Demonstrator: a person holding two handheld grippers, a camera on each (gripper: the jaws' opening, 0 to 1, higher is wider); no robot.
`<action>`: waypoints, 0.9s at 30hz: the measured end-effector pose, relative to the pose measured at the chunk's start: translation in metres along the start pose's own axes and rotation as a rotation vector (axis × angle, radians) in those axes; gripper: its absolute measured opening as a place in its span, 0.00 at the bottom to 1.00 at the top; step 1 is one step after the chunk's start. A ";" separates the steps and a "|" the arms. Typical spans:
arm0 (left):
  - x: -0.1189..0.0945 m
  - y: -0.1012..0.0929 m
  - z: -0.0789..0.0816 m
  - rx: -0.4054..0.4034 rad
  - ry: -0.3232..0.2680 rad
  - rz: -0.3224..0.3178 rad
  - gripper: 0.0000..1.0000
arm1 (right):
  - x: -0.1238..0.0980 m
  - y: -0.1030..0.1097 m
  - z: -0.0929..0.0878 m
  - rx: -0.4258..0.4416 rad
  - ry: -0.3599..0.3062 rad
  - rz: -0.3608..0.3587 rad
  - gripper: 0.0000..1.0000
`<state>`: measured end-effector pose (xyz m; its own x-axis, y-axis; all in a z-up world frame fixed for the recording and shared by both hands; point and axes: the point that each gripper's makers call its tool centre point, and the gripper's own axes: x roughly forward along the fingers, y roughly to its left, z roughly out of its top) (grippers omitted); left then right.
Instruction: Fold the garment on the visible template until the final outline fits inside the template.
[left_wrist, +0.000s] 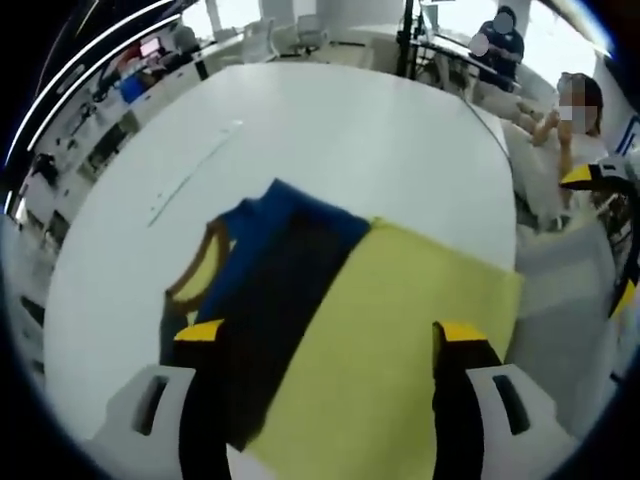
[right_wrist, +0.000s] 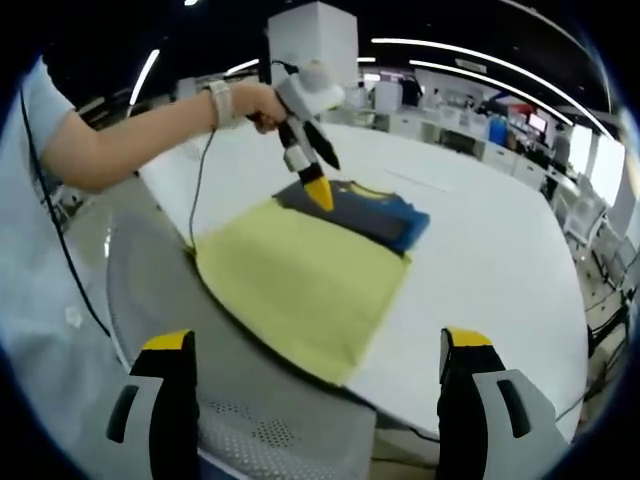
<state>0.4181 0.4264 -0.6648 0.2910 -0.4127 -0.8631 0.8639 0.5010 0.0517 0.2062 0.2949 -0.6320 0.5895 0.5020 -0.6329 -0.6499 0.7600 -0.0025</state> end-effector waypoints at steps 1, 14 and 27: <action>-0.003 0.001 -0.001 -0.002 -0.003 0.004 0.80 | 0.001 0.001 0.001 -0.003 0.000 0.001 1.00; -0.030 0.006 -0.018 -0.018 -0.037 0.017 0.88 | 0.014 0.010 0.014 -0.036 0.008 0.018 1.00; -0.058 0.021 -0.043 -0.001 -0.034 0.065 0.93 | 0.029 0.017 0.026 -0.036 0.002 0.017 1.00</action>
<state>0.4017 0.4936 -0.6357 0.3603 -0.4052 -0.8403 0.8422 0.5286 0.1062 0.2247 0.3329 -0.6300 0.5771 0.5143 -0.6344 -0.6768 0.7359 -0.0190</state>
